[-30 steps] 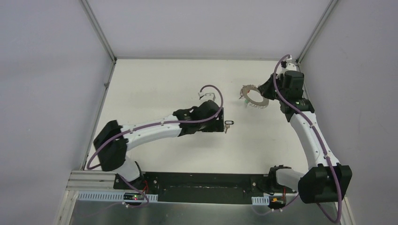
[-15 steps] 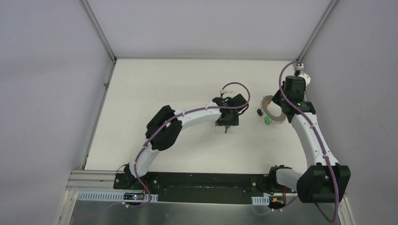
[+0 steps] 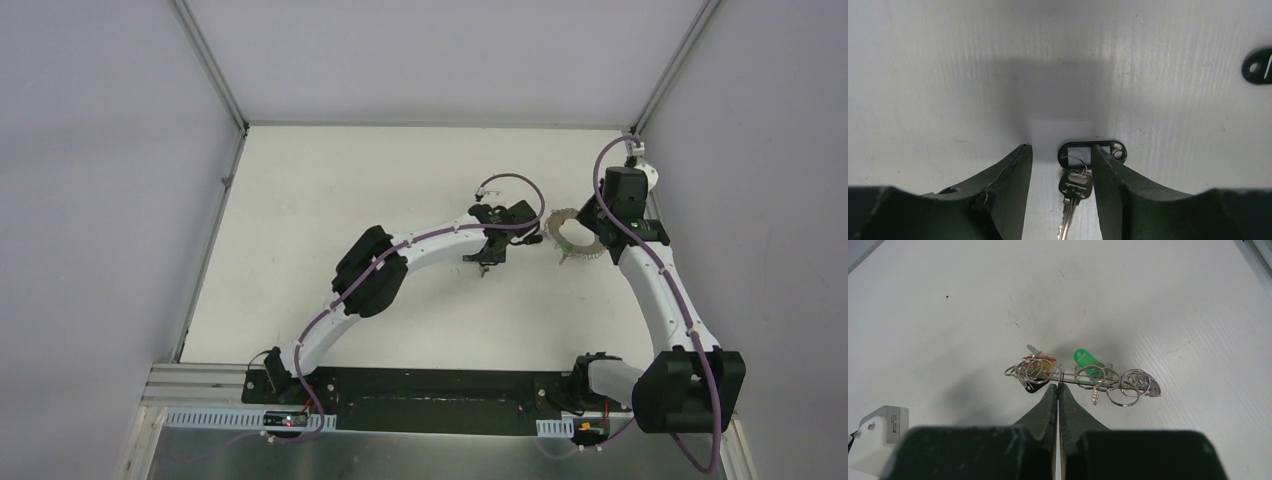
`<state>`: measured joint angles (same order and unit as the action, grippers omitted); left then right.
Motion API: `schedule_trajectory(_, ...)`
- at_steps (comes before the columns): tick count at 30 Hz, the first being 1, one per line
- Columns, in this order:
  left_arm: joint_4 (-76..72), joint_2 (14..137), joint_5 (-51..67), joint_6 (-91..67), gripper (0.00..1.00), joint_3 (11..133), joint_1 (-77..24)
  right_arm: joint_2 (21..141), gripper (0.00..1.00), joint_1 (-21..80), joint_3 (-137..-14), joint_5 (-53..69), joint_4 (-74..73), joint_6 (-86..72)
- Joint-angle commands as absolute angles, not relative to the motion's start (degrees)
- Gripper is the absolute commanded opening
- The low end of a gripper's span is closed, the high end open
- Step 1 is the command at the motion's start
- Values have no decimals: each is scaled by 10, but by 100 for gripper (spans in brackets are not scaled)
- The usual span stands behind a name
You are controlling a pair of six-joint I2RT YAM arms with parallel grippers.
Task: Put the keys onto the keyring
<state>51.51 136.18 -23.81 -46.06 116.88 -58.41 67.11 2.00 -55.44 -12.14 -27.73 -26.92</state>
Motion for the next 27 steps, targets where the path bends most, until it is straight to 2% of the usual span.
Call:
schedule_trajectory(1, 539, 1377, -255, -439, 48, 1191, -586, 648, 0, 17, -558, -108, -244, -281)
schedule_trajectory(10, 538, 1333, -255, -456, 32, 1117, -592, 642, 0, 17, -558, -84, -245, -284)
schedule_trajectory(27, 531, 1170, -242, -453, 19, 894, -646, 622, 0, 17, -553, -34, -260, -287)
